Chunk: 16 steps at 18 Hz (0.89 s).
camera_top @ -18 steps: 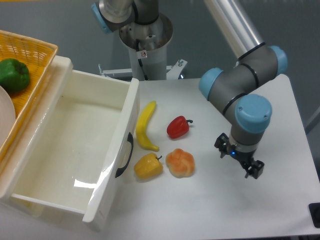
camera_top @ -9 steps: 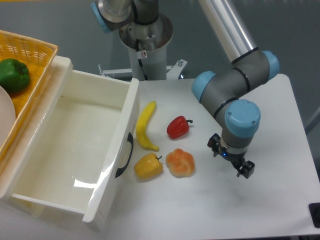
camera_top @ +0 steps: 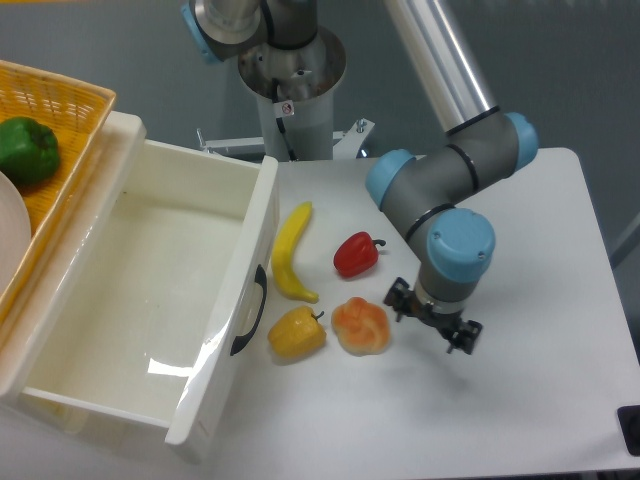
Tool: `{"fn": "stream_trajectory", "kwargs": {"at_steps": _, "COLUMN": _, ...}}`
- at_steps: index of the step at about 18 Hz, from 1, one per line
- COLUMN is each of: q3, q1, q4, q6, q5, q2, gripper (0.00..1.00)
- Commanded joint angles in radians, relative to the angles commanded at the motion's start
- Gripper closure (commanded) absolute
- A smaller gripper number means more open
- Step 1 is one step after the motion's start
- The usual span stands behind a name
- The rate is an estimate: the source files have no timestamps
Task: Pick up the round bread
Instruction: 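Move the open gripper toward the round orange bread roll and lower it, then close the gripper around the bread roll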
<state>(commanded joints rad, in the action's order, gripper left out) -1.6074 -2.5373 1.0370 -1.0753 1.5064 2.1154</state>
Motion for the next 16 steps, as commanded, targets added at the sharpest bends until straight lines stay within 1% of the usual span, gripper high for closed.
{"fn": "stream_trajectory", "kwargs": {"at_steps": 3, "q3": -0.032, "q1": 0.003, "q4": 0.003, "q6": -0.002, "q5": 0.0, "q2": -0.005, "gripper": 0.0}}
{"fn": "stream_trajectory", "kwargs": {"at_steps": 8, "q3": -0.042, "q1": 0.005, "q4": 0.003, "q6": 0.008, "q5": -0.002, "q2": -0.003, "gripper": 0.0}}
{"fn": "stream_trajectory", "kwargs": {"at_steps": 9, "q3": -0.039, "q1": -0.001, "q4": 0.003, "q6": 0.008, "q5": -0.003, "q2": -0.005, "gripper": 0.04}}
{"fn": "stream_trajectory", "kwargs": {"at_steps": 11, "q3": -0.031, "q1": -0.001, "q4": 0.003, "q6": 0.009, "q5": -0.002, "q2": -0.005, "gripper": 0.33}}
{"fn": "stream_trajectory", "kwargs": {"at_steps": 12, "q3": -0.026, "q1": 0.0, "q4": 0.003, "q6": 0.008, "q5": 0.0, "q2": -0.002, "gripper": 0.58}}
{"fn": "stream_trajectory", "kwargs": {"at_steps": 13, "q3": -0.02, "q1": 0.0, "q4": 0.003, "q6": 0.006, "q5": 0.0, "q2": -0.002, "gripper": 0.74}}
{"fn": "stream_trajectory", "kwargs": {"at_steps": 14, "q3": -0.011, "q1": 0.0, "q4": 0.003, "q6": 0.002, "q5": 0.0, "q2": -0.002, "gripper": 0.87}}
{"fn": "stream_trajectory", "kwargs": {"at_steps": 15, "q3": -0.006, "q1": 0.0, "q4": 0.003, "q6": 0.002, "q5": 0.002, "q2": -0.002, "gripper": 0.97}}
{"fn": "stream_trajectory", "kwargs": {"at_steps": 16, "q3": -0.006, "q1": 0.0, "q4": 0.003, "q6": 0.002, "q5": 0.003, "q2": -0.002, "gripper": 1.0}}
